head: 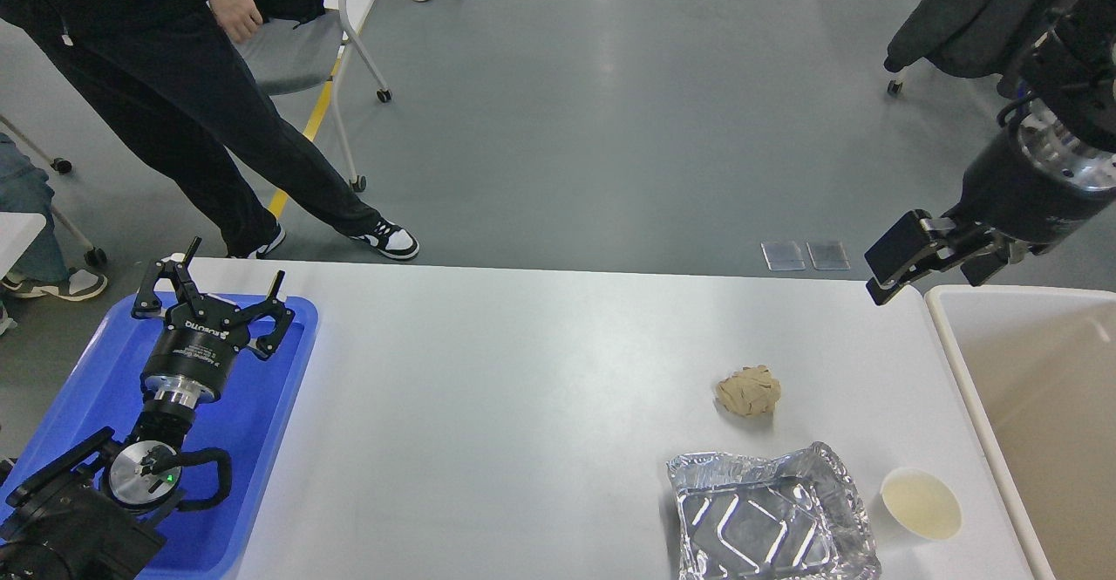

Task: Tidy desktop
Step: 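Swing the right gripper back down toward the white paper cup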

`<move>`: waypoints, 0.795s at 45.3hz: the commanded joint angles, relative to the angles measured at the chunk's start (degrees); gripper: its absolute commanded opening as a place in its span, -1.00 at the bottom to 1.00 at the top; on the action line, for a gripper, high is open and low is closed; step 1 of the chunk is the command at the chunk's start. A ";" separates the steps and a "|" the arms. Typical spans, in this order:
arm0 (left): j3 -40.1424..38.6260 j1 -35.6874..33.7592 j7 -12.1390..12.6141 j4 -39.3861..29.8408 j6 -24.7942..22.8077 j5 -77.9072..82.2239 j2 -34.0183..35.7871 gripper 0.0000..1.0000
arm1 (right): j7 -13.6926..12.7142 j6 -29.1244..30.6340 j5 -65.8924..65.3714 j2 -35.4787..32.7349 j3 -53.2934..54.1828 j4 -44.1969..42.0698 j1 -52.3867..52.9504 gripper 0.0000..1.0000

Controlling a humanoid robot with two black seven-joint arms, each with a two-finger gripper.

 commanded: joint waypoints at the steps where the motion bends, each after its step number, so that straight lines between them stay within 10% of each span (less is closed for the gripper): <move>1: 0.00 0.00 -0.04 -0.01 0.00 0.00 0.00 0.98 | -0.02 0.62 5.58 0.07 -0.45 0.48 0.04 1.00; 36: 0.00 0.00 0.05 -0.01 0.00 0.00 0.00 0.98 | -3.62 0.97 32.57 -0.28 -8.36 0.66 1.10 1.00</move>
